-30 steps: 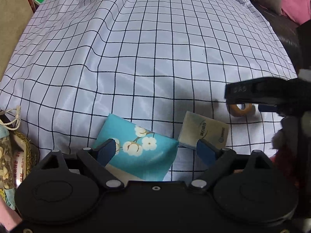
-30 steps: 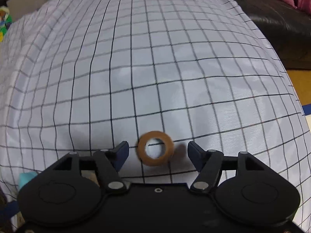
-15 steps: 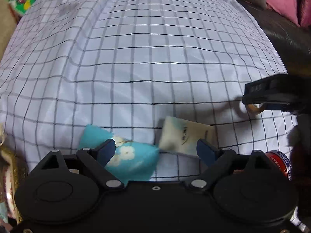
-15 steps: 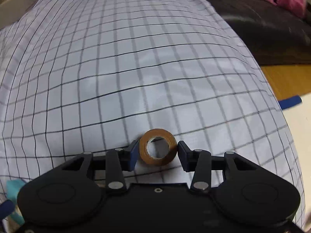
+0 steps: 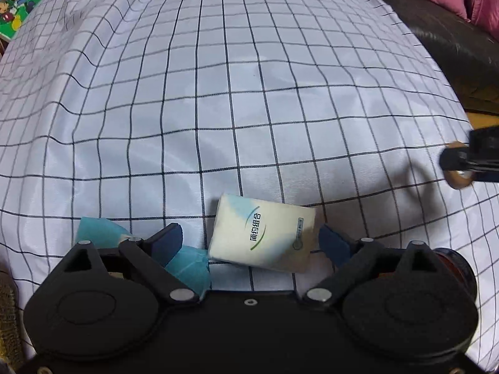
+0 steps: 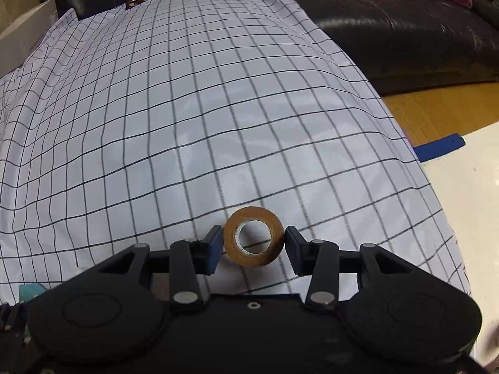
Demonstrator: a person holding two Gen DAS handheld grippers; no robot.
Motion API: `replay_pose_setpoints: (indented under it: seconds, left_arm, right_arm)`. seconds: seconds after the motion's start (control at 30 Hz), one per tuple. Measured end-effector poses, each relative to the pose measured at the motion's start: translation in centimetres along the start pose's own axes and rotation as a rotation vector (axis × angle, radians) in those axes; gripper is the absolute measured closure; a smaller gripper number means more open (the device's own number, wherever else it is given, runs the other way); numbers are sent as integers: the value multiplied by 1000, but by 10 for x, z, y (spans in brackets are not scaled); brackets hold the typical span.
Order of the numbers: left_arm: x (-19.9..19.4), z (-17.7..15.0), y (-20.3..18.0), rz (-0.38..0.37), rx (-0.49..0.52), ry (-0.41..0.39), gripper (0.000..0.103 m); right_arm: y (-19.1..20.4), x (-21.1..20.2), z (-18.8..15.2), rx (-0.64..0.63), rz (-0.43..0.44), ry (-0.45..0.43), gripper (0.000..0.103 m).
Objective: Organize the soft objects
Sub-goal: 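Close the left tool on a second white tissue pack while the right tool holds the tape roll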
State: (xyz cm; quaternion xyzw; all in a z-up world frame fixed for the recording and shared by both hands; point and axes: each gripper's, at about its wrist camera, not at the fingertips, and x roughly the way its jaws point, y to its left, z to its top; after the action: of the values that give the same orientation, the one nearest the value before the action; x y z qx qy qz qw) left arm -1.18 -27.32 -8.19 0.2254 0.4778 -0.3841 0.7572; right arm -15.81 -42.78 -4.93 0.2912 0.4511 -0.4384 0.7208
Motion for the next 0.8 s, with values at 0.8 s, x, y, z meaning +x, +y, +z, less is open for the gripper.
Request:
replay_pose_setpoints:
  seconds: [0.8]
  left_arm:
    - [36, -7, -11, -56, 12, 47, 34]
  right_arm:
    - [-19, 15, -2, -34, -3, 43, 61]
